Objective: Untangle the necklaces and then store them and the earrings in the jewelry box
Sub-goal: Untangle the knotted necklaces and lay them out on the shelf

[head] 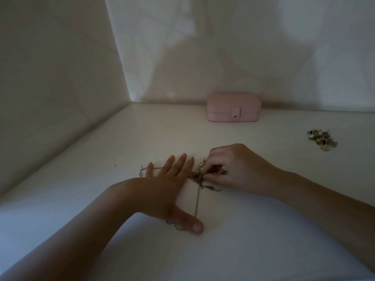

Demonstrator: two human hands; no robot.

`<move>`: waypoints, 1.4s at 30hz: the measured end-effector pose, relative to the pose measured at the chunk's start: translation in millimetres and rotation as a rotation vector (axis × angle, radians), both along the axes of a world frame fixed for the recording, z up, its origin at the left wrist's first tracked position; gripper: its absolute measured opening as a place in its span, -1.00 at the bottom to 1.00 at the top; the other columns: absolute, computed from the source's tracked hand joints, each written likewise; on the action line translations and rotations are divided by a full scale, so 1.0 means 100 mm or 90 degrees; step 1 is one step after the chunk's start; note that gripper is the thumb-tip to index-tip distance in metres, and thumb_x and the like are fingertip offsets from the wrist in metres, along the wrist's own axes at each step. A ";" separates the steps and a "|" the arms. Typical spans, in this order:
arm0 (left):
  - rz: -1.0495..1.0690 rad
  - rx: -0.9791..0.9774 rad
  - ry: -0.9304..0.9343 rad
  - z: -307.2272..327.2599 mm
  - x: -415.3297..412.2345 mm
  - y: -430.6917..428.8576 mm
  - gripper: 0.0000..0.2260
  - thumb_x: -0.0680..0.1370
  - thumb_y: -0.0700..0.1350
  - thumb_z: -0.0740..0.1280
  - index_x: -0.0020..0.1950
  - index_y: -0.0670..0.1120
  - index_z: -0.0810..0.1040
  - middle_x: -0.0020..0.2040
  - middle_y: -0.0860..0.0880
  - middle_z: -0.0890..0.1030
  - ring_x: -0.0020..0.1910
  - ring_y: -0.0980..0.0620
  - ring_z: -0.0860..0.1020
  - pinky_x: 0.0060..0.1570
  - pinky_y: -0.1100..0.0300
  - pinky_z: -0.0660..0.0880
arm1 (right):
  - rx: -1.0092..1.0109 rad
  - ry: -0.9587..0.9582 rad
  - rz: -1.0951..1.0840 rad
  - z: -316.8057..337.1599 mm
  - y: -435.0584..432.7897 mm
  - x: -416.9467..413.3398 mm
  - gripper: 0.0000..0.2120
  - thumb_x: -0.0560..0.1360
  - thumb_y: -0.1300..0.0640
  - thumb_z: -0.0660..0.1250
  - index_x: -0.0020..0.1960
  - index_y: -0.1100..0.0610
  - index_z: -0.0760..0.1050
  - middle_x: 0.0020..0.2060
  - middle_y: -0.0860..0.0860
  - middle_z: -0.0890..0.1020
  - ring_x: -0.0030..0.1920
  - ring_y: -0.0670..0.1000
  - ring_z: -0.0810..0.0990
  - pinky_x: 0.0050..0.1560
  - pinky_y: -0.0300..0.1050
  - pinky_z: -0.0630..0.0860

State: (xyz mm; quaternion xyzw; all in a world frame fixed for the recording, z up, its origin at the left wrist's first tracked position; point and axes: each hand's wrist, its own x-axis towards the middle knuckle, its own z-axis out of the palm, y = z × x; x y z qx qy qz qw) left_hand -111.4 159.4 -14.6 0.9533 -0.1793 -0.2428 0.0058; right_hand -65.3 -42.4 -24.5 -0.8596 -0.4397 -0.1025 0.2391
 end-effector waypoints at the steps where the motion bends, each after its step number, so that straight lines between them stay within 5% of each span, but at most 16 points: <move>1: 0.000 0.000 0.000 0.00 0.00 0.00 0.18 0.15 0.49 0.24 0.34 0.12 -0.59 0.37 0.17 -0.55 0.40 0.08 -0.50 0.40 -0.14 -0.40 | 0.013 0.002 -0.011 -0.01 0.00 -0.01 -0.93 0.41 0.11 0.42 -0.16 0.09 0.66 -0.26 -0.14 0.59 -0.23 -0.15 0.55 -0.19 -0.24 0.49; 3: -0.002 -0.003 0.001 0.01 -0.01 0.00 0.14 0.16 0.49 0.25 0.27 0.15 -0.61 0.38 0.15 -0.56 0.41 0.06 -0.50 0.39 -0.15 -0.40 | 0.079 0.068 -0.027 -0.01 0.00 -0.05 -0.94 0.43 0.20 0.43 -0.20 0.08 0.61 -0.27 -0.16 0.59 -0.22 -0.15 0.56 -0.16 -0.22 0.51; 8: -0.007 -0.020 0.002 0.04 -0.02 0.00 0.17 0.27 0.44 0.32 0.37 0.12 -0.59 0.44 0.11 -0.52 0.42 0.05 -0.49 0.43 -0.21 -0.36 | 0.275 0.466 -0.047 0.01 0.06 -0.06 -0.85 0.56 0.26 0.29 -0.15 0.09 0.51 -0.29 -0.05 0.57 -0.28 -0.16 0.52 -0.19 -0.32 0.45; 13: -0.004 -0.035 0.012 0.06 -0.02 -0.01 0.16 0.28 0.42 0.33 0.38 0.13 -0.58 0.44 0.12 -0.52 0.42 0.07 -0.49 0.44 -0.20 -0.35 | 0.409 0.568 -0.099 0.01 0.09 -0.05 -0.84 0.59 0.27 0.22 -0.14 0.16 0.50 -0.29 0.01 0.58 -0.28 -0.09 0.53 -0.27 -0.29 0.43; 17: -0.009 -0.022 0.012 0.04 -0.01 -0.01 0.16 0.29 0.43 0.33 0.40 0.10 -0.56 0.42 0.12 -0.54 0.41 0.07 -0.51 0.43 -0.20 -0.36 | 0.635 0.705 -0.026 0.12 0.05 -0.01 -0.80 0.59 0.32 0.13 -0.19 0.22 0.40 -0.39 0.06 0.54 -0.31 0.03 0.54 -0.15 -0.13 0.51; 23: -0.006 -0.019 0.017 0.04 -0.02 -0.01 0.17 0.27 0.44 0.33 0.40 0.13 -0.56 0.43 0.13 -0.54 0.41 0.08 -0.52 0.44 -0.19 -0.36 | 0.785 0.640 -0.112 0.35 -0.23 0.19 -0.73 0.61 0.29 0.10 -0.26 0.13 0.31 -0.52 -0.06 0.33 -0.55 -0.13 0.18 -0.55 -0.32 0.25; 27: -0.011 -0.020 0.010 0.05 -0.03 -0.02 0.16 0.28 0.43 0.33 0.41 0.13 -0.55 0.44 0.12 -0.53 0.41 0.08 -0.51 0.44 -0.18 -0.37 | 0.795 0.680 -0.073 0.41 -0.38 0.25 -0.90 0.47 0.29 0.20 -0.17 0.14 0.43 -0.49 -0.06 0.47 -0.60 -0.17 0.18 -0.61 -0.37 0.16; 30: -0.013 -0.016 0.015 0.05 -0.04 -0.02 0.16 0.29 0.42 0.34 0.41 0.12 -0.55 0.43 0.12 -0.54 0.41 0.07 -0.51 0.44 -0.19 -0.36 | 0.907 0.688 -0.035 0.52 -0.57 0.31 -0.76 0.27 0.31 0.30 -0.09 0.12 0.49 -0.39 -0.06 0.59 -0.63 -0.17 0.21 -0.67 -0.39 0.11; 33: -0.019 -0.007 0.017 0.06 -0.05 -0.01 0.17 0.30 0.42 0.35 0.41 0.11 -0.55 0.43 0.10 -0.55 0.40 0.06 -0.52 0.44 -0.19 -0.36 | 0.788 0.578 -0.203 0.57 -0.87 0.40 -0.76 0.45 0.42 0.20 -0.05 0.14 0.51 -0.34 -0.02 0.55 -0.64 -0.17 0.18 -0.66 -0.39 0.04; 36: -0.017 -0.005 0.023 0.08 -0.05 -0.01 0.18 0.29 0.41 0.37 0.41 0.11 -0.55 0.42 0.10 -0.55 0.40 0.06 -0.53 0.43 -0.19 -0.37 | 0.401 0.406 -0.431 0.41 -0.93 0.46 -0.81 0.53 0.39 0.20 0.02 0.25 0.56 -0.22 0.09 0.59 -0.52 -0.15 0.32 -0.55 -0.30 0.23; 38: -0.017 -0.007 0.023 0.09 -0.05 -0.02 0.18 0.29 0.40 0.37 0.41 0.11 -0.55 0.42 0.10 -0.55 0.39 0.06 -0.53 0.43 -0.19 -0.37 | 0.158 0.241 -0.514 0.29 -0.84 0.46 -0.81 0.50 0.26 0.35 0.12 0.19 0.58 -0.03 0.06 0.60 -0.20 -0.05 0.50 -0.21 -0.21 0.35; 40: -0.017 -0.007 0.019 0.08 -0.05 -0.02 0.18 0.29 0.41 0.38 0.41 0.12 -0.55 0.42 0.10 -0.56 0.39 0.06 -0.53 0.43 -0.20 -0.36 | 0.076 0.065 -0.420 0.27 -0.65 0.36 -0.69 0.46 0.21 0.43 0.19 0.09 0.56 0.11 -0.02 0.56 0.10 -0.02 0.50 0.03 -0.23 0.32; 42: -0.018 -0.006 0.020 0.08 -0.05 -0.01 0.18 0.29 0.41 0.37 0.40 0.13 -0.56 0.42 0.11 -0.56 0.39 0.06 -0.53 0.43 -0.20 -0.36 | 0.116 0.023 -0.187 0.29 -0.41 0.20 -0.70 0.44 0.20 0.46 0.15 0.00 0.58 0.08 -0.12 0.59 0.11 -0.14 0.52 0.14 -0.24 0.39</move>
